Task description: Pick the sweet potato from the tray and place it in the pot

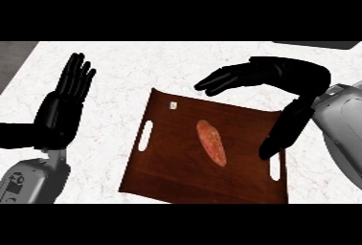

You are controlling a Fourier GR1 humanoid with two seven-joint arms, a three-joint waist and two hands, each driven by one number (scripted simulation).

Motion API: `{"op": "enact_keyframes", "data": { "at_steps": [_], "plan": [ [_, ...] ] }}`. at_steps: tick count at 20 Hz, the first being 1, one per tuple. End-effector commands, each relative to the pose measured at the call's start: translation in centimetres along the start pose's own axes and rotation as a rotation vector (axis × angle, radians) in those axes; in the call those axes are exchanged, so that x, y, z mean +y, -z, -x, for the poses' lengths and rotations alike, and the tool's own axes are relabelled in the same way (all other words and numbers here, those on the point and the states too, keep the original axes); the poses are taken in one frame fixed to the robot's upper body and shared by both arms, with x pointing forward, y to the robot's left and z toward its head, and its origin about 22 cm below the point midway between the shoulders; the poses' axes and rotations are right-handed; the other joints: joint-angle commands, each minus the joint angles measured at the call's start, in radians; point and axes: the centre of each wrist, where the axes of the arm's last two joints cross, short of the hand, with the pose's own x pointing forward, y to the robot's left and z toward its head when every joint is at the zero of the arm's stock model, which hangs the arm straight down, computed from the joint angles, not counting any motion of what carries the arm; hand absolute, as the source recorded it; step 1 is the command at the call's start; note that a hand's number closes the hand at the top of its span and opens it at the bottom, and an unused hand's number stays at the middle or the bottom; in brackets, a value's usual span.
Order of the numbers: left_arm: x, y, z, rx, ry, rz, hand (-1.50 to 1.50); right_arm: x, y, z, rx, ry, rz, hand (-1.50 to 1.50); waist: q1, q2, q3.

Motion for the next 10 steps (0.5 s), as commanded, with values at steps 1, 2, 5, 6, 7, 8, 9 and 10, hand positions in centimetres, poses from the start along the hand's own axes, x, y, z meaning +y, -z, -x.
{"op": "enact_keyframes", "data": {
  "at_steps": [1, 2, 5, 6, 7, 8, 9, 10],
  "plan": [
    [-0.2, 0.6, 0.4, 0.023, -0.001, -0.025, 0.0, -1.3, 0.5, 0.0, -0.007, -0.05, -0.233, -1.5, -0.024, -0.009, -0.002],
    [-0.1, 0.2, 0.9, 0.029, 0.003, -0.036, 0.0, -1.2, 0.8, -0.1, 0.016, -0.084, -0.274, -1.5, -0.025, -0.012, -0.003],
    [0.4, 1.8, -0.5, 0.013, 0.021, -0.047, 0.0, -1.5, 2.2, -0.7, 0.039, -0.173, -0.385, -1.5, -0.038, -0.018, -0.003],
    [0.3, 2.0, -0.2, 0.025, 0.03, -0.052, 0.0, -1.0, 2.9, -0.1, 0.041, -0.184, -0.413, -1.5, -0.039, -0.017, -0.004],
    [-0.2, 2.1, -0.5, 0.012, 0.016, -0.05, 0.0, -0.4, 3.5, 1.1, 0.037, -0.21, -0.403, -1.5, -0.032, -0.017, -0.004],
    [1.3, 1.9, -0.1, 0.039, 0.022, -0.059, 0.0, -0.9, 2.8, 1.2, 0.048, -0.207, -0.42, -1.5, -0.047, -0.023, -0.005],
    [1.2, 1.5, 0.1, 0.046, 0.03, -0.069, 0.0, 0.8, 3.3, 2.3, 0.037, -0.214, -0.453, -1.5, -0.057, -0.03, -0.005],
    [0.2, 1.9, 0.1, 0.033, 0.01, -0.071, 0.0, 0.6, 3.5, 2.9, 0.045, -0.234, -0.461, -1.5, -0.056, -0.027, -0.005]
  ]
}}
